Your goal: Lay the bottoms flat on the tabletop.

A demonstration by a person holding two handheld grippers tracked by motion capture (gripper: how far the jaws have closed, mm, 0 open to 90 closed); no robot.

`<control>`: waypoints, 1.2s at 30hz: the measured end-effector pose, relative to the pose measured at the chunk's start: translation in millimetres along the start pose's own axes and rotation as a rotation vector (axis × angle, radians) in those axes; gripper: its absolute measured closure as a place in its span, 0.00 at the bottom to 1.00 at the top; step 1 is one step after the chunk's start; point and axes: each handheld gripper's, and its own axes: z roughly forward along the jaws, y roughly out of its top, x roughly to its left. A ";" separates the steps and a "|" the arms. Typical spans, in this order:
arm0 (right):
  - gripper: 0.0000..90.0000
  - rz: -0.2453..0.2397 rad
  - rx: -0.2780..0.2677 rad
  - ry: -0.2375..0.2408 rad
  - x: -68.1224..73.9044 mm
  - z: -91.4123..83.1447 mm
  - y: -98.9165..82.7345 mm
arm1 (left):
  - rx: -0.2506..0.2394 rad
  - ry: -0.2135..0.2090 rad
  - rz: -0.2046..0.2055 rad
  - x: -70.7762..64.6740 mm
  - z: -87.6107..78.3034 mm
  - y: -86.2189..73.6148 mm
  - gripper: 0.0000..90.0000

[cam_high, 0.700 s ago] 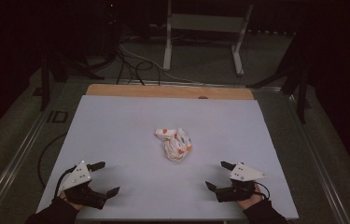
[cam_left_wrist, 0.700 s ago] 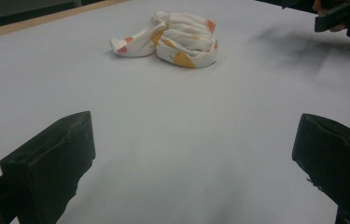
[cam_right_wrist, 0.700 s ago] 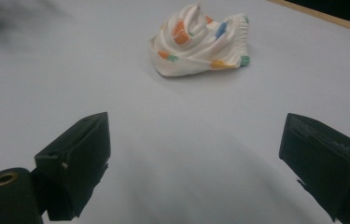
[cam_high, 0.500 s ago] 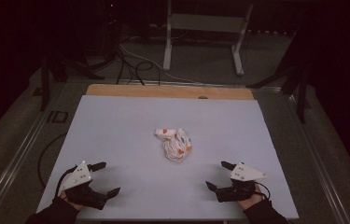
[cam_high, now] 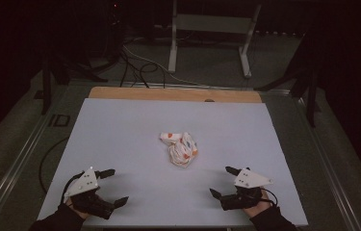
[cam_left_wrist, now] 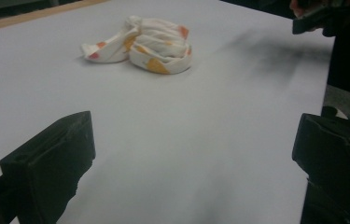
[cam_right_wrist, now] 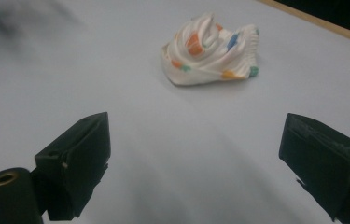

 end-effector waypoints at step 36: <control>0.11 0.037 -0.040 -0.033 -28.8 38.6 77.1 | 0.044 -0.017 0.058 13.4 57.4 90.0 0.00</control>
